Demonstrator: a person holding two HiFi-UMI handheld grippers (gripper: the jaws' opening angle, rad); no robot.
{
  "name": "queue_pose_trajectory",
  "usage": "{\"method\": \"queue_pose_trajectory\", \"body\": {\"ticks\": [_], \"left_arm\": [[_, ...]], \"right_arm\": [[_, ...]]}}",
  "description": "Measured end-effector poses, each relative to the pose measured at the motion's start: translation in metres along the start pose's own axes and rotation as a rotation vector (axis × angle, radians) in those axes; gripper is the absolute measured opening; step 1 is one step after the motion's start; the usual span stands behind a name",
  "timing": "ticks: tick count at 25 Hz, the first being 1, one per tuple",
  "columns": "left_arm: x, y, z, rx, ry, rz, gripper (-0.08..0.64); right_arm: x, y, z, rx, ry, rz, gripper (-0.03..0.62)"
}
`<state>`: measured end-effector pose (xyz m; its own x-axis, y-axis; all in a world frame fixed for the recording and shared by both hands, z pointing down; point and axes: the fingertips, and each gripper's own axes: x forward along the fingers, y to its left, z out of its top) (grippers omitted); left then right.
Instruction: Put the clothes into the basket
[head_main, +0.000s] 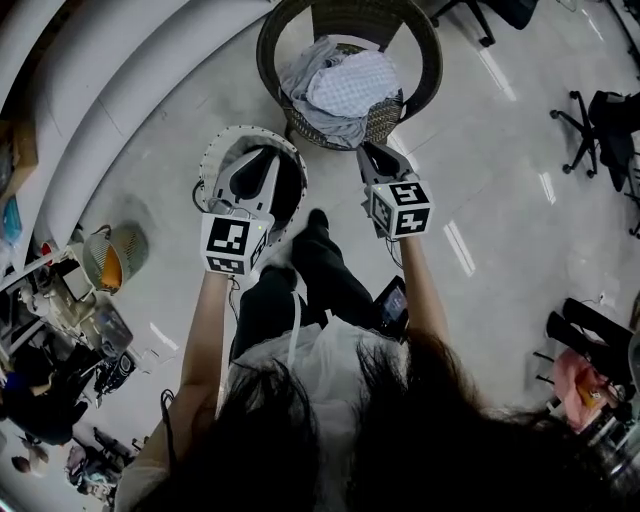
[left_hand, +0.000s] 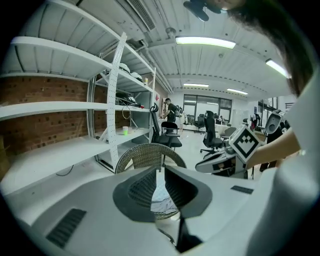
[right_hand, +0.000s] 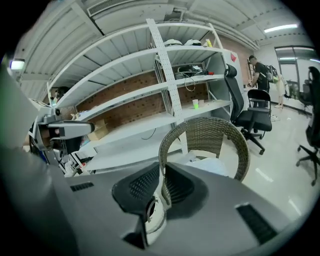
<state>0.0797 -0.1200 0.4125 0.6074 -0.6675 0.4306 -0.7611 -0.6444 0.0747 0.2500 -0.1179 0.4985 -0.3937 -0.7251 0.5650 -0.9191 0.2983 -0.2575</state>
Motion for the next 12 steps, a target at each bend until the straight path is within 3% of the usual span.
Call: {"method": "queue_pose_trajectory", "body": {"ticks": [6, 12], "left_arm": [[0.049, 0.023, -0.027, -0.016, 0.038, 0.038, 0.048], [0.101, 0.042, -0.054, 0.006, 0.059, 0.024, 0.048]], "right_arm": [[0.072, -0.043, -0.034, -0.056, 0.105, 0.015, 0.048], [0.146, -0.082, -0.072, -0.129, 0.207, 0.033, 0.048]]}}
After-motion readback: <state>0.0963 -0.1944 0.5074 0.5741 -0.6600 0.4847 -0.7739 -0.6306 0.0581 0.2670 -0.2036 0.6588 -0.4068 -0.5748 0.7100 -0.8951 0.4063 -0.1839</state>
